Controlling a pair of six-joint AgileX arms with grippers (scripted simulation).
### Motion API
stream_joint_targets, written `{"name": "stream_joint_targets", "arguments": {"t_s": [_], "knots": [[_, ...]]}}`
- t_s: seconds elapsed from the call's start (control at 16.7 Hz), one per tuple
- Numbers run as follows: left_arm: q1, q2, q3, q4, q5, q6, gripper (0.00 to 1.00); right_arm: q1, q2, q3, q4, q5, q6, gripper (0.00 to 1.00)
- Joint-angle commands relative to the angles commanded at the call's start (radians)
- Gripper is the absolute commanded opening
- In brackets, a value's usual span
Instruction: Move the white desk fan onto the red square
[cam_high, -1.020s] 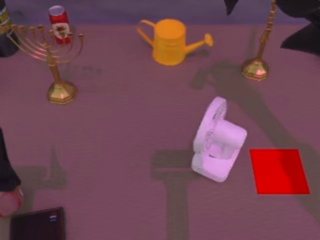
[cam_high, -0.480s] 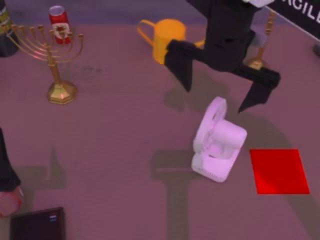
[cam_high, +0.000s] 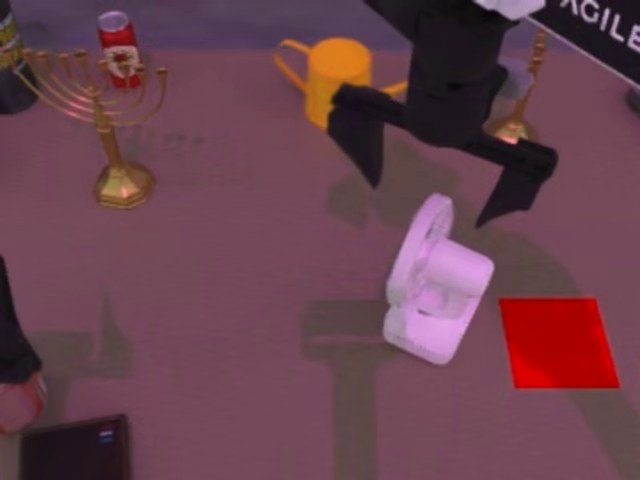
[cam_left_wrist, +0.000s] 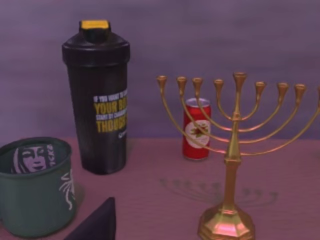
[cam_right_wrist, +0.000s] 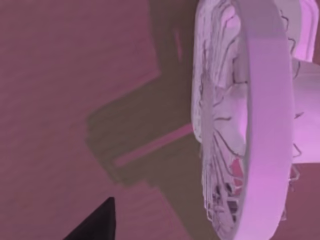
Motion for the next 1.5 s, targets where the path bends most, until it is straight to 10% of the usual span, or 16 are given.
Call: {"name": "stream_joint_targets", "arguments": {"t_s": [0.66,1.5], "knots": [[0.000,0.000,0.000,0.000,0.000,0.000,1.00,0.005,-0.019,-0.215,0.193,0.000,0.005,1.00],[0.000,0.000,0.000,0.000,0.000,0.000,1.00,0.005,-0.019,-0.215,0.193,0.000,0.005,0.00]]}}
